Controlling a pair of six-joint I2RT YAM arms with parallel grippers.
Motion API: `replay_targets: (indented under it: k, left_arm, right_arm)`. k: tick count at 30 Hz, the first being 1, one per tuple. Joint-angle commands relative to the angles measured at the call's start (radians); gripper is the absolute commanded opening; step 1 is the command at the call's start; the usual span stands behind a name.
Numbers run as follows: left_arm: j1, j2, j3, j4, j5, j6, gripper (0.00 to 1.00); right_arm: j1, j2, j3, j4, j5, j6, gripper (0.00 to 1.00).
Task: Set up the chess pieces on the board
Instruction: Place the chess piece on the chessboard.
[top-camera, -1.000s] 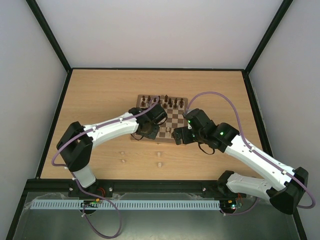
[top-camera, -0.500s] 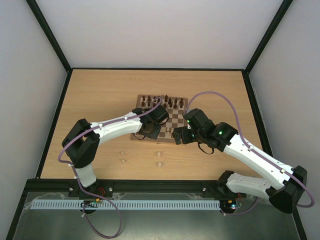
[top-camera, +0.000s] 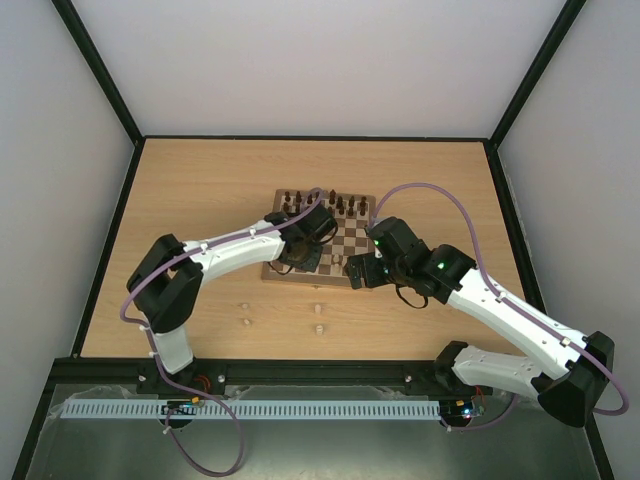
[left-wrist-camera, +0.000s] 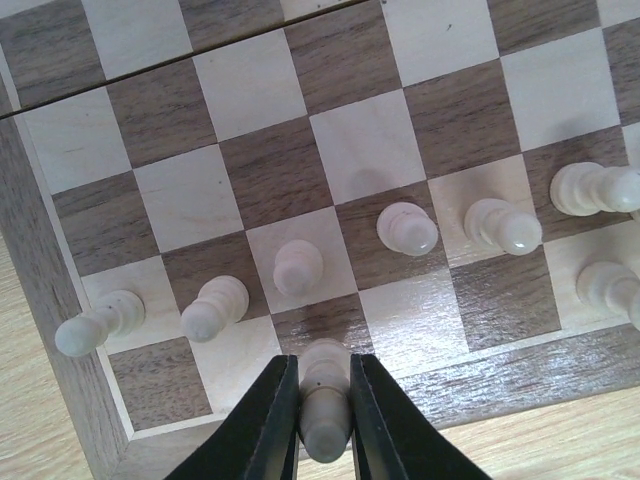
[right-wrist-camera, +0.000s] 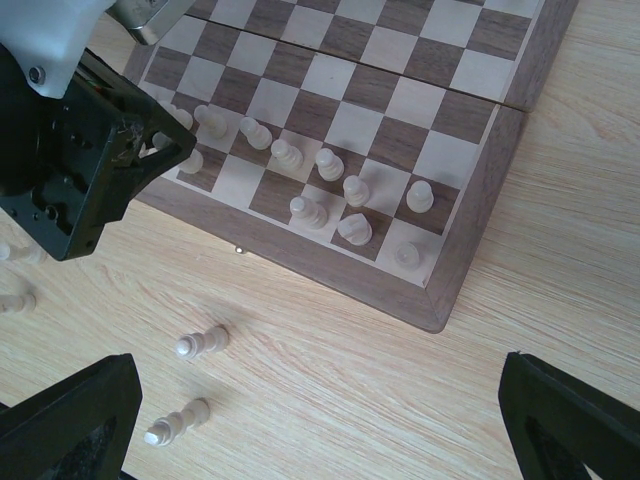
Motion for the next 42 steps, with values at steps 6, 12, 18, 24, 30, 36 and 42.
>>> replay_targets:
  k: [6, 12, 18, 24, 30, 36, 42]
  left_arm:
    - [0.006, 0.029, 0.019, 0.018, 0.0, 0.0, 0.18]
    - [0.006, 0.032, 0.009, 0.029, 0.001, -0.002, 0.21]
    - [0.006, 0.032, -0.001, 0.031, 0.002, -0.006, 0.22]
    - [0.007, 0.015, -0.009, 0.025, 0.003, -0.007, 0.23]
    - [0.006, 0.025, -0.012, 0.028, 0.004, -0.005, 0.23]
    - [0.007, 0.034, -0.012, 0.03, 0.004, -0.001, 0.32]
    - [0.006, 0.05, -0.01, 0.031, 0.007, 0.0, 0.29]
  right_arm:
    - [-0.003, -0.013, -0.001, -0.037, 0.009, -0.01, 0.98]
    - [-0.004, -0.014, -0.005, -0.036, 0.004, -0.01, 0.99]
    - [-0.004, -0.013, -0.006, -0.036, 0.005, -0.01, 0.98]
    - [-0.003, -0.009, -0.006, -0.034, 0.004, -0.012, 0.99]
    - [-0.004, -0.008, -0.008, -0.032, 0.0, -0.012, 0.99]
    - [-0.004, -0.011, -0.011, -0.031, 0.001, -0.012, 0.99]
    - [-0.003, -0.011, -0.013, -0.03, -0.001, -0.013, 0.99]
